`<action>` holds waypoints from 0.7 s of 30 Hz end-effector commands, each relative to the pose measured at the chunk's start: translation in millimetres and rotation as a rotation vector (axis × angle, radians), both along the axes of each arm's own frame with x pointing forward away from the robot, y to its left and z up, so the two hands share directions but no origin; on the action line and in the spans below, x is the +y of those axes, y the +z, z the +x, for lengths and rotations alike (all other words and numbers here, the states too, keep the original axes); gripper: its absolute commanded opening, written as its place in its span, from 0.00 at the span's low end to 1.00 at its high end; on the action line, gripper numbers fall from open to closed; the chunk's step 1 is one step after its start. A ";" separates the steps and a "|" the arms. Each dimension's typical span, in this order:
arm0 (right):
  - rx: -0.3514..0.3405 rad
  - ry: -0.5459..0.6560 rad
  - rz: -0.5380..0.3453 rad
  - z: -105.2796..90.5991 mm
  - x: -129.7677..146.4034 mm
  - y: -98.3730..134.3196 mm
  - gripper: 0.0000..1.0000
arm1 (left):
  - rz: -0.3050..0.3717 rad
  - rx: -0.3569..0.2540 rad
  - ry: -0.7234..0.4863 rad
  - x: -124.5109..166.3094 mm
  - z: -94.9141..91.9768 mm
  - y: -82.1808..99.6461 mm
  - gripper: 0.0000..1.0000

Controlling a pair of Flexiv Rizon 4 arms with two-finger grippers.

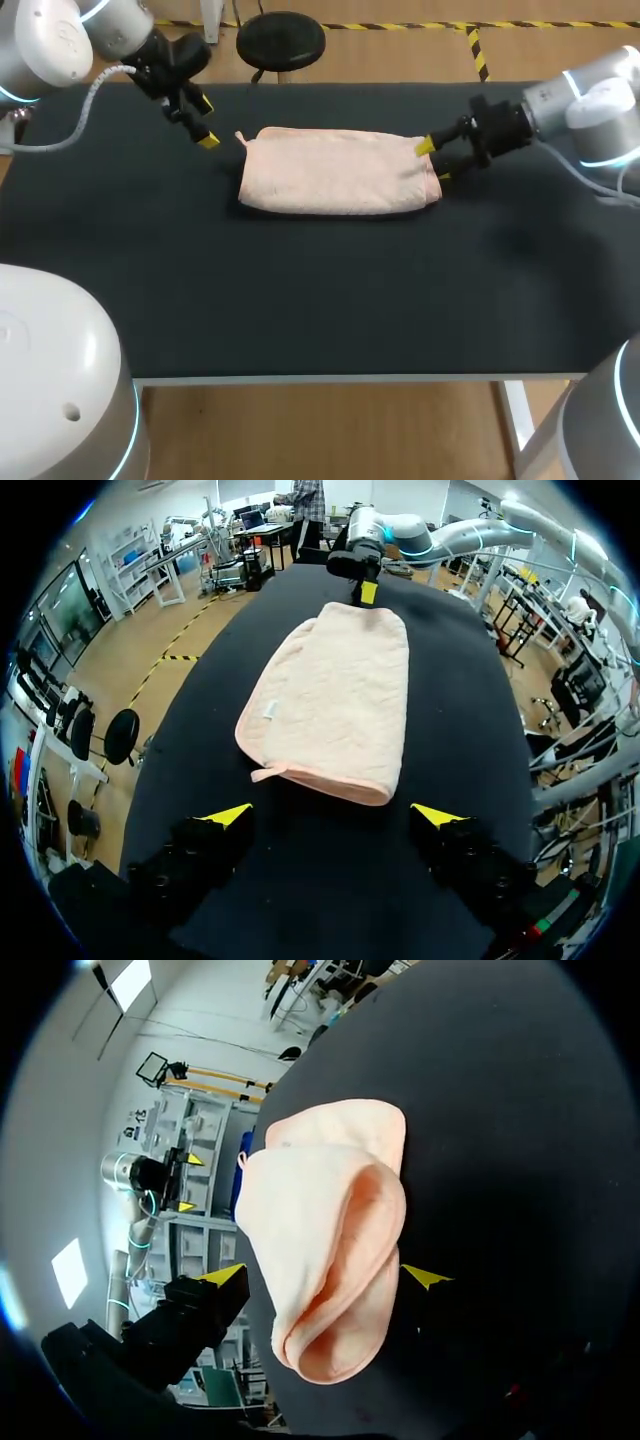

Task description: Fold the towel

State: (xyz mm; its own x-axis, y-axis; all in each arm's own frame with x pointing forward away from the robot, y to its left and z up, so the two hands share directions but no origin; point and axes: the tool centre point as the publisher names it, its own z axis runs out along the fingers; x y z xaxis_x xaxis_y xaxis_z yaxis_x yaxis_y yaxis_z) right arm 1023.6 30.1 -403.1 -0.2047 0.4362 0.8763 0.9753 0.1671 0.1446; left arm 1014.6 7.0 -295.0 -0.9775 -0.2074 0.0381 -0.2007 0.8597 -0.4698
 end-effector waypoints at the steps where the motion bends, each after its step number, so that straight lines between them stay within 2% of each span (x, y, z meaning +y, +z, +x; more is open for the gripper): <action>1: 0.006 0.014 0.015 5.8 6.7 -3.6 1.00 | -0.004 -0.002 -0.001 0.3 -0.2 -1.3 1.00; 11: 0.016 0.038 0.051 1.7 31.0 -6.1 1.00 | -0.004 -0.002 -0.001 0.3 -0.2 -1.3 1.00; 16: 0.019 0.013 -0.001 3.3 26.9 -8.3 1.00 | -0.004 -0.002 -0.001 0.3 -0.2 -1.3 1.00; 17: 0.023 0.001 -0.017 4.6 25.6 -8.3 0.79 | -0.004 -0.002 -0.001 0.3 -0.2 -1.3 1.00; 18: 0.033 -0.017 -0.028 5.9 24.3 -7.7 0.26 | -0.004 -0.002 -0.001 0.3 -0.2 -1.3 1.00; 19: 0.038 -0.035 -0.038 8.1 23.1 -6.8 0.00 | -0.004 -0.002 -0.001 0.3 -0.2 -1.3 1.00; 21: 0.049 -0.061 -0.055 10.0 21.6 -3.8 0.00 | -0.004 -0.002 -0.001 0.3 -0.2 -1.3 1.00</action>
